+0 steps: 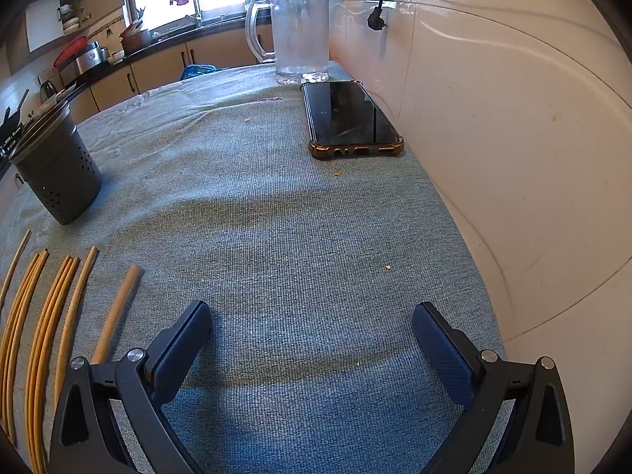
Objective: Organize utensils
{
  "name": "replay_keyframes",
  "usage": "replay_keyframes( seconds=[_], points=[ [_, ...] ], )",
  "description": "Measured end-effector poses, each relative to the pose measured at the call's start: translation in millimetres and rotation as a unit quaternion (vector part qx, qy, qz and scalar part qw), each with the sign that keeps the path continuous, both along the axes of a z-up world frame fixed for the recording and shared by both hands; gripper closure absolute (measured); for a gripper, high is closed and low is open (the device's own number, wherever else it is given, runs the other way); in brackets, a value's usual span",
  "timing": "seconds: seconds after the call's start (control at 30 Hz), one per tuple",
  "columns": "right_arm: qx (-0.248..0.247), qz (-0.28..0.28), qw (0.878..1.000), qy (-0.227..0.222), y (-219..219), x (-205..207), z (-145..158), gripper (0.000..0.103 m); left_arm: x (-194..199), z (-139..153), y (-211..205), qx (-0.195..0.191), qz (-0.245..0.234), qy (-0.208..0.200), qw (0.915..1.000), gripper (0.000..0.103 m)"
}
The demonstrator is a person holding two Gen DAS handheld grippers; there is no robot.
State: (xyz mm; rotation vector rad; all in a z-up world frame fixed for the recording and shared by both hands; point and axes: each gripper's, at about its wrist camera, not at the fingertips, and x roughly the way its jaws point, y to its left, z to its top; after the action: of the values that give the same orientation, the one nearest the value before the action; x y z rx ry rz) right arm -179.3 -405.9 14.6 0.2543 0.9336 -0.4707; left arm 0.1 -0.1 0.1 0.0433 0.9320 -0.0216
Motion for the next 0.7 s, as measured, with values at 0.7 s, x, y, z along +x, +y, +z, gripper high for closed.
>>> replay_keyframes(
  seconds=[0.7],
  points=[
    [0.006,0.004,1.0,0.014,-0.3,1.5,0.7,0.0,-1.8,1.7,0.5,0.0,-0.007,0.003,1.0,0.0]
  ],
)
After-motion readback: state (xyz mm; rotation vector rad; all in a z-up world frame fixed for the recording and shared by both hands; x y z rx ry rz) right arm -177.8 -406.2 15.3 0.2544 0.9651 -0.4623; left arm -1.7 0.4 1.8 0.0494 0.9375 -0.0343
